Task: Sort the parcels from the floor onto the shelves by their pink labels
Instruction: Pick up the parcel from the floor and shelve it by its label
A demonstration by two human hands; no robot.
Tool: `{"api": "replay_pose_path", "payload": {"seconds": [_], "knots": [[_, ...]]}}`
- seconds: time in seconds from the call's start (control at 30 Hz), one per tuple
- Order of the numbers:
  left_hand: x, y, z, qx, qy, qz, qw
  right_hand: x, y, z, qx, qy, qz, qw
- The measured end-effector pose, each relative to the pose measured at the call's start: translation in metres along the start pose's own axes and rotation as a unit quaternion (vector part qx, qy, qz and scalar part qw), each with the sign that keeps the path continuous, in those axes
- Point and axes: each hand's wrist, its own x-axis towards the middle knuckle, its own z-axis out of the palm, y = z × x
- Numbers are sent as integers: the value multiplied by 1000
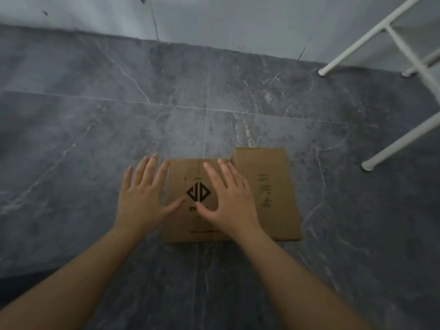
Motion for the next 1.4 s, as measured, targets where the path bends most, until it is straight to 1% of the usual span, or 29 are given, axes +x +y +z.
{"api": "replay_pose_path", "payload": {"seconds": [0.07, 0.17, 0.3, 0.37, 0.43, 0.47, 0.53, 0.57, 0.6, 0.63, 0.67, 0.73, 0.77, 0.83, 0.93, 1.03, 1.13, 1.23, 1.4], "knots": [[1, -1, 12, 11, -12, 4, 1000, 4, -1, 16, 31, -23, 2, 999], [-3, -2, 30, 9, -26, -4, 1000, 6, -1, 33, 26, -33, 10, 999], [-10, 5, 41, -79, -43, -65, 994, 13, 5, 34, -3, -35, 32, 999], [-11, 10, 47, -147, -53, -109, 982, 15, 13, 30, -20, -24, 48, 998], [-9, 14, 53, -236, -81, -162, 955, 16, 21, 27, -59, -26, 59, 996], [-6, 15, 55, -302, -95, -193, 929, 16, 25, 26, -79, -30, 62, 995], [-2, 20, 58, -437, -98, -253, 858, 17, 29, 29, -95, -44, 73, 992], [-2, 22, 59, -482, -91, -277, 826, 18, 30, 32, -82, -56, 88, 991], [-1, 24, 60, -507, -87, -299, 804, 18, 29, 36, -48, -68, 114, 990], [0, 25, 63, -524, -82, -316, 787, 17, 29, 41, 10, -77, 149, 986], [0, 26, 64, -537, -78, -329, 773, 16, 29, 47, 92, -78, 187, 975], [0, 26, 67, -558, -78, -344, 751, 11, 26, 56, 265, -45, 239, 933], [0, 26, 68, -567, -80, -347, 742, 10, 24, 59, 315, -21, 252, 915], [-1, 26, 65, -578, -84, -346, 734, 8, 21, 61, 348, 13, 263, 900], [-2, 25, 55, -591, -77, -339, 728, 7, 13, 53, 367, 37, 262, 892], [-7, 29, 29, -608, -69, -329, 720, 4, -2, 28, 364, 53, 242, 898], [-15, 36, -17, -638, -52, -331, 694, 0, -26, -12, 352, 50, 206, 912], [-26, 44, -75, -661, -46, -330, 672, -15, -57, -60, 361, 58, 192, 911], [-39, 68, -198, -675, -52, -297, 673, -43, -114, -167, 365, 98, 176, 909]]}}
